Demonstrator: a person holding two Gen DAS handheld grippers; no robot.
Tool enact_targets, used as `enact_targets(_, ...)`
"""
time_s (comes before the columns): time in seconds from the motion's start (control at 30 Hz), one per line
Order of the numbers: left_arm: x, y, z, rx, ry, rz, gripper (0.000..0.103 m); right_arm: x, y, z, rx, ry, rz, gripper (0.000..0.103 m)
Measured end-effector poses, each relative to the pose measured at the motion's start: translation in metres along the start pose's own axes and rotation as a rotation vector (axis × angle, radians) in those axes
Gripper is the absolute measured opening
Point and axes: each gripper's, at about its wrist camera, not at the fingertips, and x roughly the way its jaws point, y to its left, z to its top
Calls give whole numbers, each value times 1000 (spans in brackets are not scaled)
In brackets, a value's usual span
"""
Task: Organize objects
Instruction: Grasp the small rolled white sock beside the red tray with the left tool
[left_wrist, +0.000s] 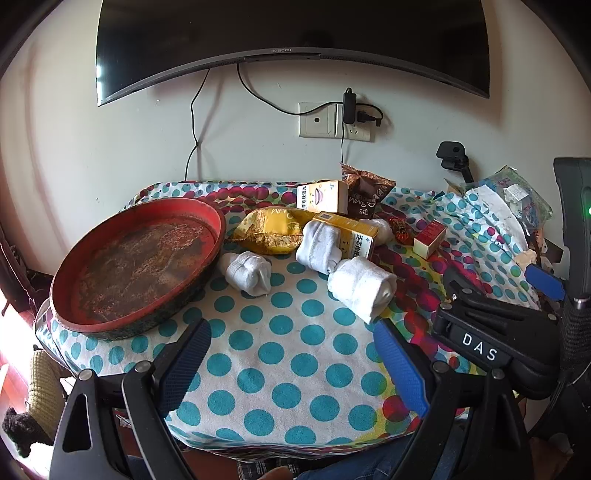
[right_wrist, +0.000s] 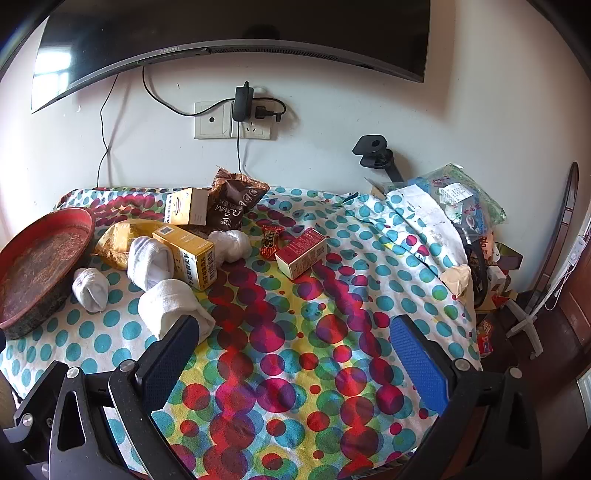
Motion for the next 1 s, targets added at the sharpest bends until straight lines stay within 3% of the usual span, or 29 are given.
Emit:
enact_targets(0.27, 11, 4, -3, -7, 22, -7, 92, 6, 2, -4, -27, 3, -13, 103)
enact_targets(0.43, 29, 24, -17, -3, 8, 27, 92, 18, -1, -16, -41, 19, 4, 103)
enact_targets(0.7, 58, 52, -23, -67, 2, -25, 92, 35, -4, -40, -58, 45, 64, 103)
enact_targets(0.8, 71, 48, -18, -55, 5, -18, 92, 41, -4, -49, -57, 64, 77, 103)
enact_targets(1.0, 109, 38, 4, -34, 49, -88, 92, 50, -8, -59, -42, 94, 126, 103)
